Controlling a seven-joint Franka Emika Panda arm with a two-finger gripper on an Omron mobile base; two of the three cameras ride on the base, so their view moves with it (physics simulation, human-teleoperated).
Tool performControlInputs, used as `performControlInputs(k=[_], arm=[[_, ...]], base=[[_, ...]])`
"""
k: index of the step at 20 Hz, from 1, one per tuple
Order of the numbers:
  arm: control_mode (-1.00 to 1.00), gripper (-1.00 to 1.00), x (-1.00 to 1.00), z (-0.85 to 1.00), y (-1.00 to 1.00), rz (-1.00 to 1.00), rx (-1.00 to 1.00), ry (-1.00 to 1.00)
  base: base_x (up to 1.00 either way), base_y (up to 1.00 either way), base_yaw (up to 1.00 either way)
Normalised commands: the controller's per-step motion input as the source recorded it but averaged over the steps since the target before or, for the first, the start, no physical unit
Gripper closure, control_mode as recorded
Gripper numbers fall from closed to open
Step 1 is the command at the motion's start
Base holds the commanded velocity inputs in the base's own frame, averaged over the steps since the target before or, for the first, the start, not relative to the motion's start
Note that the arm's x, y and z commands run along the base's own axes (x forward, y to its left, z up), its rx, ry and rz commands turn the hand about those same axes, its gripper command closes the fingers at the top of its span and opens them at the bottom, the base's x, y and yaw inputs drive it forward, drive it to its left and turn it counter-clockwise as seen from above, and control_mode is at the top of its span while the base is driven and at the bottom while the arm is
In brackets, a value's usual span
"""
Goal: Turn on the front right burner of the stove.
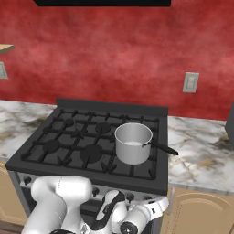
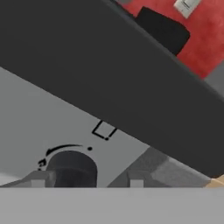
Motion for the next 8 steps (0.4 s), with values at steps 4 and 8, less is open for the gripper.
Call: performControlInputs(k=[4,8], arm=[[-1.0,1.0,0.03,-0.6,-0.02,0.02,-0.7,0.09],[-1.0,1.0,0.0,-0.46,-0.16,0.14,-0.56,0.0]], base=[[0.0,0.0,0.0],[0.0,0.0,0.0]])
